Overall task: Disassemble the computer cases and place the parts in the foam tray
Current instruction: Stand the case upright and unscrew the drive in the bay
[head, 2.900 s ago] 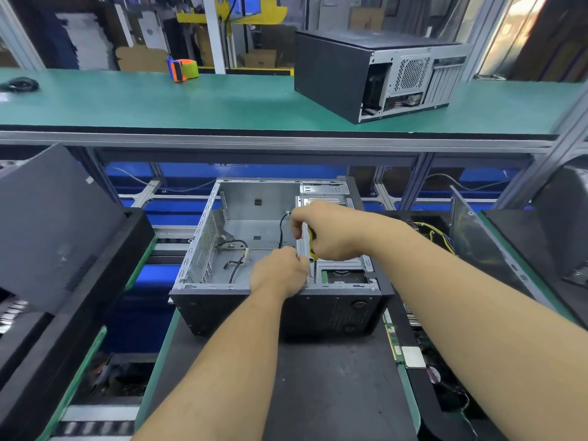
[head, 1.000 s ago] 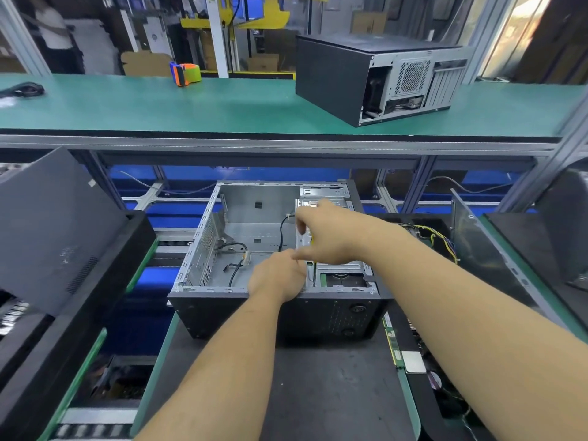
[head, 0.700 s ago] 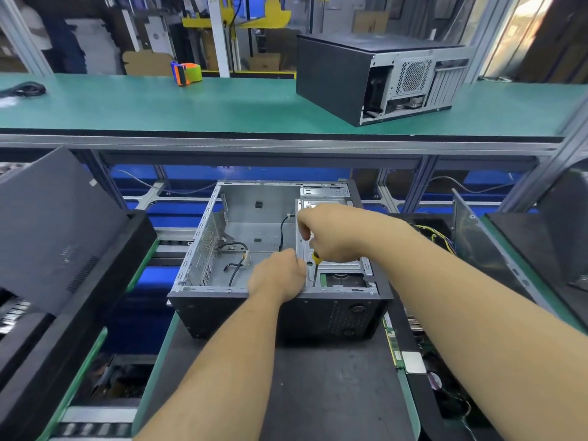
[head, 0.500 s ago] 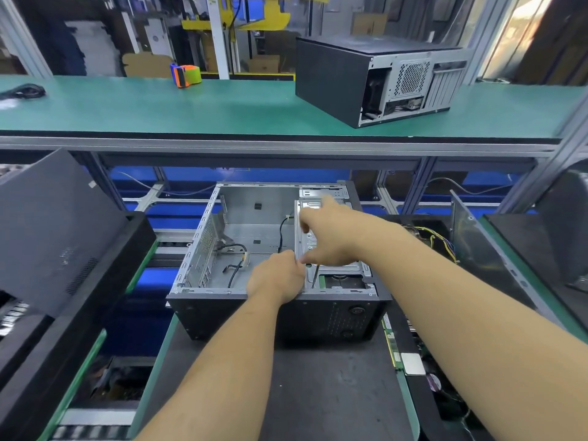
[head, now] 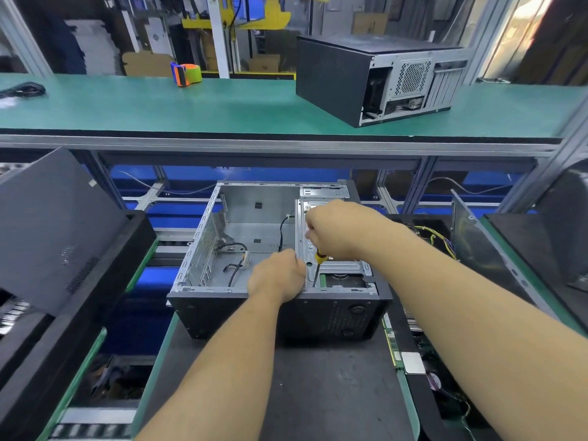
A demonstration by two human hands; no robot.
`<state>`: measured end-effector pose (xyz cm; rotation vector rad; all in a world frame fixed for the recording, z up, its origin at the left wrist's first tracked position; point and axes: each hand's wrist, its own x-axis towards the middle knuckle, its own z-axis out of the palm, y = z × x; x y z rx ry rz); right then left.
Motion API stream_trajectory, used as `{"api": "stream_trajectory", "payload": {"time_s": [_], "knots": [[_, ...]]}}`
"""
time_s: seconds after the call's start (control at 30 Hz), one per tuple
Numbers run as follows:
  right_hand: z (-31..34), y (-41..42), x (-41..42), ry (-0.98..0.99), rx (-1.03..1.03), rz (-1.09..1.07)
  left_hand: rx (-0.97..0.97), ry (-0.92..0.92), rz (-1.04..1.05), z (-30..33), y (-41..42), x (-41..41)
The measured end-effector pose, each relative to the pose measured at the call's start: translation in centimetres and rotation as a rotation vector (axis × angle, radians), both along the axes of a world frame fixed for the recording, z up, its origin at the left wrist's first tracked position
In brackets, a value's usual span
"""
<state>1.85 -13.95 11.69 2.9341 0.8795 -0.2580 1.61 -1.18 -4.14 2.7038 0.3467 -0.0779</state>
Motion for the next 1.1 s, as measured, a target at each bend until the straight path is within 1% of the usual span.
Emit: {"api": "stream_trajectory", "payload": {"time_s": [0.1,0.17,0.23,0.27,0.3,0.37,0.4,0.43,0.47,0.53,0.63,0.8,0.93,0.97,1.03,1.1], "knots": [[0.43,-0.29,-0.23,0.131,0.1,0.076,-0.006,-0.009,0.004,-0.06,0.03,-0.04],[0.52,-0.13,-0.22,0.109,0.088,0.024,-0.01,-0.003,0.004,-0.03,0.03,-0.1],[0.57,-0.13,0.0,0.016,0.009,0.027,-0.014,-0.002,0.005,-0.1,0.0,-0.07],[0.49,-0.17,0.15,0.018,-0.001,0.033,-0.016,-0.004,0.008,-0.09,-0.01,-0.09],[0.38,-0.29,0.18,0.036,0.037,0.058,-0.018,-0.007,0.012,-0.06,0.0,-0.11],[0.54,-0.5,-0.03,0.135,0.095,0.06,-0.022,-0.007,0.019,-0.01,0.03,-0.12],[0.69,-0.49,-0.17,0.142,0.072,0.035,-0.022,-0.004,0.016,0.01,0.02,-0.12],[0.61,-0.46,-0.15,0.122,0.066,0.005,-0.022,-0.002,0.011,0.05,0.0,-0.12],[0.65,-0.41,-0.06,0.072,0.01,-0.005,-0.022,-0.002,0.005,0.08,-0.01,-0.14],[0.66,-0.36,0.14,0.021,-0.016,0.04,-0.024,-0.008,0.0,0.11,-0.03,-0.18],[0.88,-0.62,-0.01,0.141,0.082,0.091,-0.019,-0.011,0.001,0.21,-0.02,-0.19],[0.9,-0.17,0.16,0.033,0.012,0.018,-0.02,0.005,0.003,0.32,-0.08,-0.18],[1.05,-0.67,-0.11,0.102,-0.043,0.054,-0.026,0.005,0.012,0.38,-0.12,-0.23],[1.15,-0.72,-0.14,0.115,-0.03,0.037,-0.026,0.009,0.013,0.41,-0.11,-0.22],[1.0,-0.62,-0.01,0.074,-0.046,0.005,-0.025,0.008,0.011,0.37,-0.11,-0.18],[0.36,-0.55,0.34,-0.008,-0.132,-0.012,-0.021,0.0,0.004,0.39,-0.08,-0.28]]}}
